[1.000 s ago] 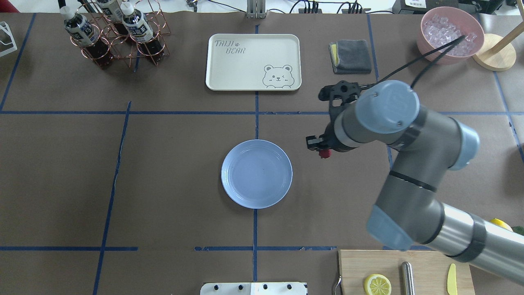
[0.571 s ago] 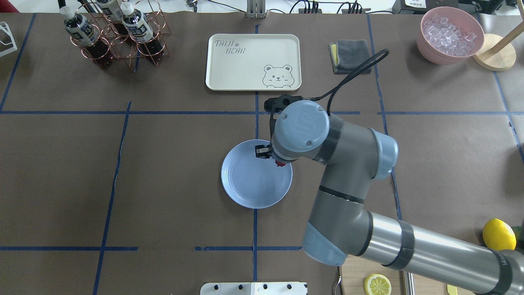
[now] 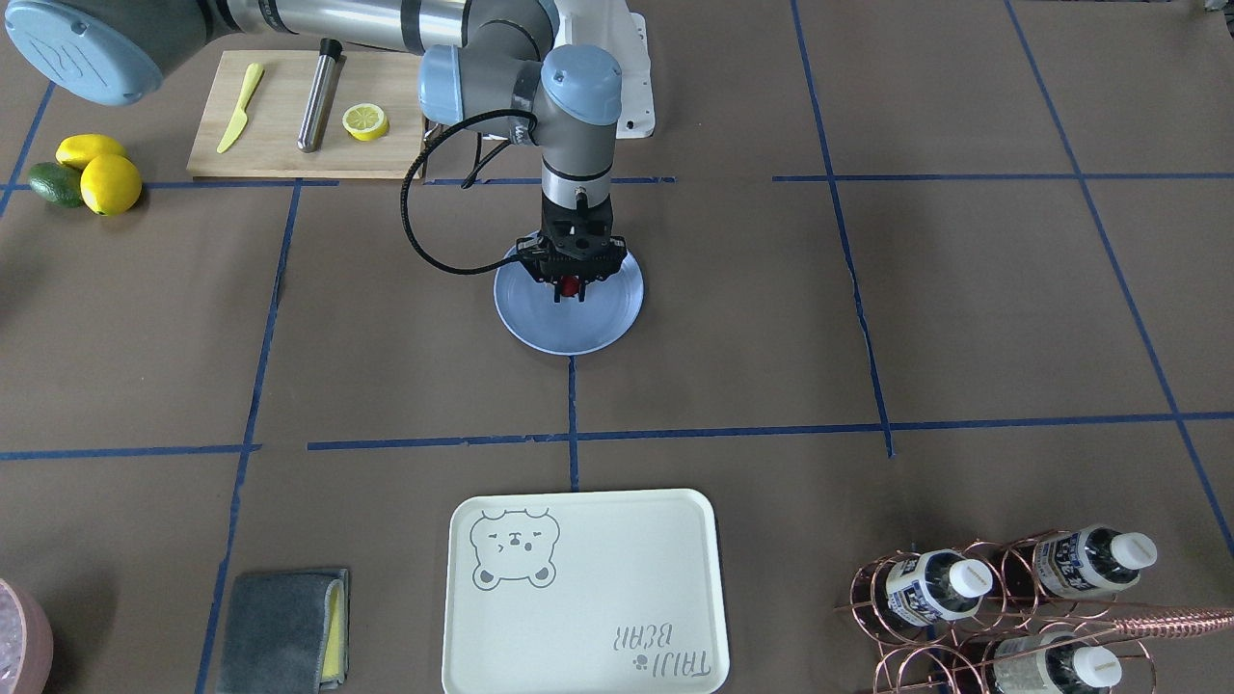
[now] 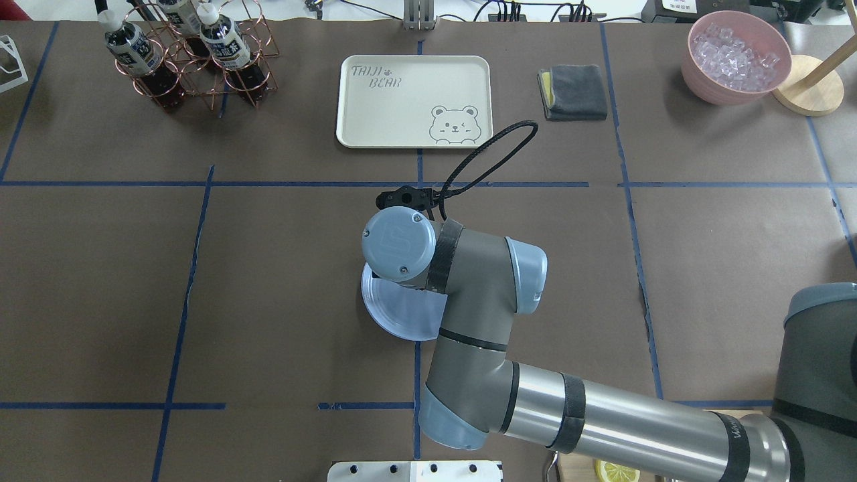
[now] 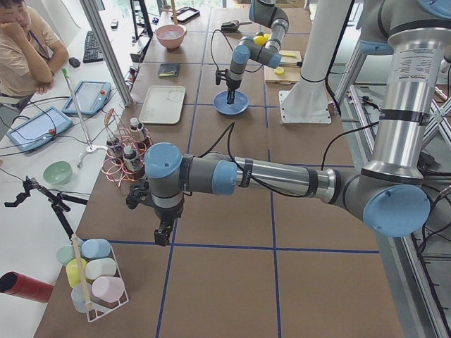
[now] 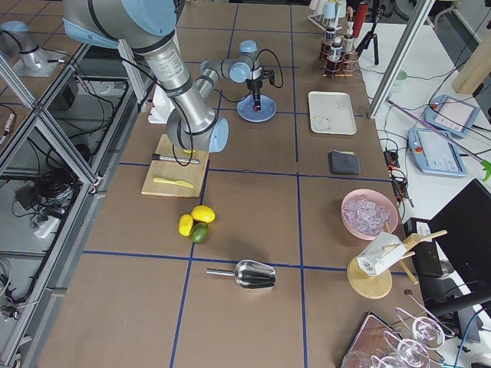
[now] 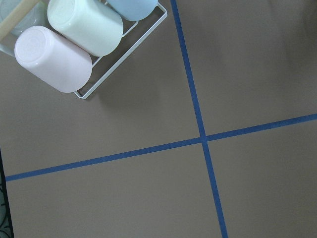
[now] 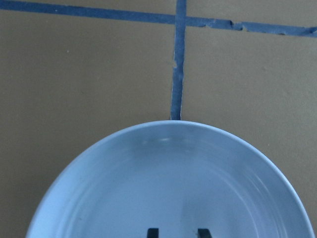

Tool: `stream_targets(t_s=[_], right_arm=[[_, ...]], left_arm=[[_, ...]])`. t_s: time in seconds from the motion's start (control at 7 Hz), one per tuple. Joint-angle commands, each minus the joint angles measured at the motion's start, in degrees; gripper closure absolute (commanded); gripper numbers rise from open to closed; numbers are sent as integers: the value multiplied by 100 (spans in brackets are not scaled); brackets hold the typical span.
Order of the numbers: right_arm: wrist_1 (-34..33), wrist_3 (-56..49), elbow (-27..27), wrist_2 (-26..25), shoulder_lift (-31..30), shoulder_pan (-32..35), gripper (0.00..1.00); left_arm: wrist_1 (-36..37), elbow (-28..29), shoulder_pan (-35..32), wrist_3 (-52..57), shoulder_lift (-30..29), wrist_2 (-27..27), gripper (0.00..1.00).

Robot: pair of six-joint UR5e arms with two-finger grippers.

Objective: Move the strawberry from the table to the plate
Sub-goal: 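Lower and release the strawberry onto the plate with the right gripper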

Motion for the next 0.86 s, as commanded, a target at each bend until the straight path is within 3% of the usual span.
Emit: stream_targets(t_s=[0.0, 0.14, 0.43, 0.57, 0.71], right_arm=[[0, 26, -31, -3, 8, -10, 19], [0, 26, -22, -3, 16, -2, 1], [287, -79, 144, 206, -1, 312, 0], [290, -262, 397, 826, -105, 819, 0], [290, -864, 939, 1406, -594, 1434, 0]], left_arm=[[-3, 0, 2, 0, 4, 0, 0], [-3, 0, 2, 0, 4, 0, 0], [-12, 9, 2, 0, 4, 0, 0], [-3, 35, 10, 0, 4, 9, 0], [6, 44, 2, 0, 21, 18, 0]])
